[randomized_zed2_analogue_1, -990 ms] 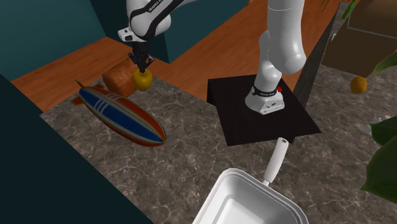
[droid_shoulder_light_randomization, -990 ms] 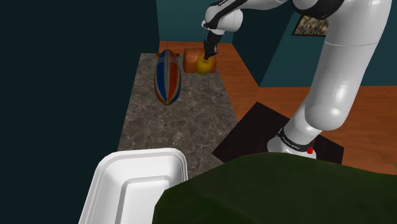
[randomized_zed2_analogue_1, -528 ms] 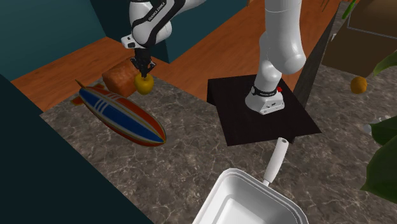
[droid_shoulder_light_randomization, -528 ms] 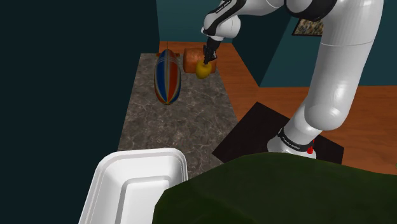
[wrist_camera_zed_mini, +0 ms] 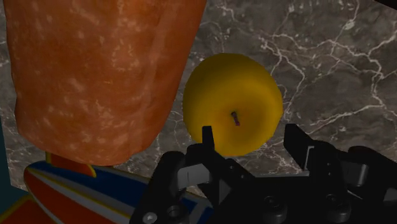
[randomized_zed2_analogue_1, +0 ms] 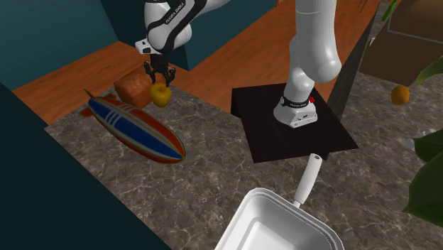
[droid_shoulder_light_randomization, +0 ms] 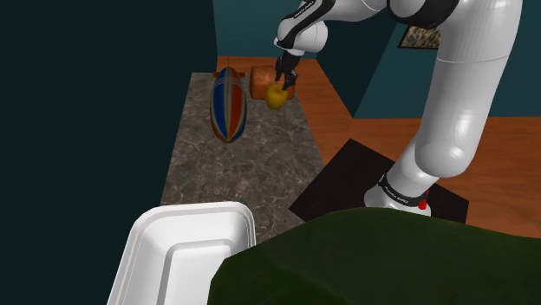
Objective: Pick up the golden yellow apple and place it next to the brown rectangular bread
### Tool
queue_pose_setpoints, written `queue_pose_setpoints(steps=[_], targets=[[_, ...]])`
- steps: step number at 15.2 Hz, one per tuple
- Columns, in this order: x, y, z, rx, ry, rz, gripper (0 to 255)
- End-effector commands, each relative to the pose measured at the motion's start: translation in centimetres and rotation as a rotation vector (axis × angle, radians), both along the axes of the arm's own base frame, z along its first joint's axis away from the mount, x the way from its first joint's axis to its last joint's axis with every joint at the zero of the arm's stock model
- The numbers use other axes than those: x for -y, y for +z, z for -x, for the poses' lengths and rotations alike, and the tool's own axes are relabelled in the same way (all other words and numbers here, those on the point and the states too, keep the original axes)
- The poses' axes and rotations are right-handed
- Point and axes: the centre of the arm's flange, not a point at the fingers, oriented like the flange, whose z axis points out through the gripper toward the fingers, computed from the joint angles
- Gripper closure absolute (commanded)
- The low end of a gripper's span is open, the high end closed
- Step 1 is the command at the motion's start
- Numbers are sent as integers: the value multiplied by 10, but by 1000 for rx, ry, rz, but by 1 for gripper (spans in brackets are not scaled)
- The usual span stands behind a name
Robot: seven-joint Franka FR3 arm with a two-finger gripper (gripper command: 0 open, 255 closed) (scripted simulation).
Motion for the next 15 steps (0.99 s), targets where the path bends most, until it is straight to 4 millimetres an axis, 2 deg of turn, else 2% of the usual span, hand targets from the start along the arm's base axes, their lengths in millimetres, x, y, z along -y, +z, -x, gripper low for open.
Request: queue_pose_setpoints(steps=[1, 4, 8, 15], targets=[[0, 0, 0, 0, 0, 0, 0], [0, 0, 0, 0, 0, 0, 0], [4, 49, 10, 0, 0, 0, 0], [4, 49, 10, 0, 0, 0, 0]])
